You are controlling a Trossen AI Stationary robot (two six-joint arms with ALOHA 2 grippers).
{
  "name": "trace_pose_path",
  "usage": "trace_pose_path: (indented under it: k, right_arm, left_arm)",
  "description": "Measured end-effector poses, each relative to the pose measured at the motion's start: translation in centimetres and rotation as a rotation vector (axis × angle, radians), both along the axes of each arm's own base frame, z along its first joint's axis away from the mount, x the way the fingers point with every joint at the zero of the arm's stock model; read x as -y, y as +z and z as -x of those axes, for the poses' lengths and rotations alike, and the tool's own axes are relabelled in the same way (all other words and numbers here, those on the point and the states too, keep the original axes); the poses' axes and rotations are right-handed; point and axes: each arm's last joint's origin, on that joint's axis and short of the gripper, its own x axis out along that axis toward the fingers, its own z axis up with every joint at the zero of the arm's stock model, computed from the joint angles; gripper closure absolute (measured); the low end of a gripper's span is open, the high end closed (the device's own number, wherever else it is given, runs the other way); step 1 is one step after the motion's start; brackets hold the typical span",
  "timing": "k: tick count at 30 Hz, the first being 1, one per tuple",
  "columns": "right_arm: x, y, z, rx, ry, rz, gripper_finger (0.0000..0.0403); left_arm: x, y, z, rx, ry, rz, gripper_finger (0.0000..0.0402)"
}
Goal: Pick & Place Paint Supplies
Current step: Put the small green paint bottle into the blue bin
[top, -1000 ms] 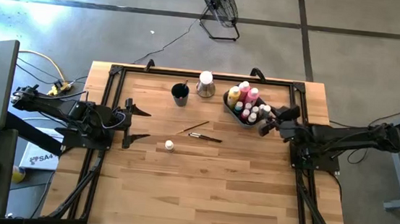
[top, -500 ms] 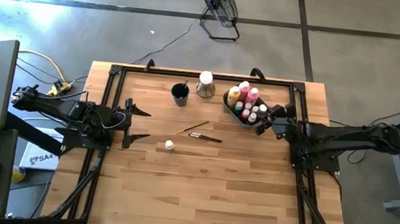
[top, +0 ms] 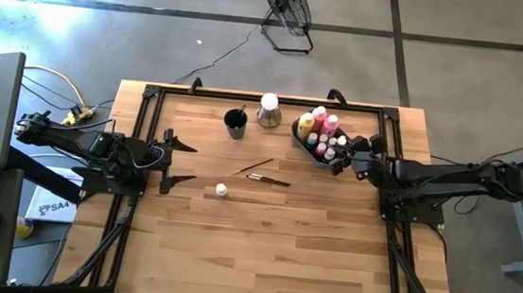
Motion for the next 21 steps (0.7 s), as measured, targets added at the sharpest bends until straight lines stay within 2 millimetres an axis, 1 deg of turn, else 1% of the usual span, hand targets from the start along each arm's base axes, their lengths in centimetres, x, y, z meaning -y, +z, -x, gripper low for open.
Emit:
trace_pose_path:
  k: [6, 16, 21]
  right_arm:
    - [0.0, -0.2, -0.2, -0.003, -0.004, -0.005, 0.0287]
    - [0.2, -1.6, -1.6, -0.037, -0.012, -0.016, 0.0285]
    - [0.2, -2.0, -1.8, -0.059, -0.014, -0.019, 0.0282]
  left_arm:
    - [0.0, 0.0, 0.0, 0.0, 0.0, 0.0, 0.0041]
    - [0.0, 0.0, 0.0, 0.001, 0.0, 0.0, 0.0041]
    - [0.0, 0.0, 0.0, 0.001, 0.0, 0.0, 0.0041]
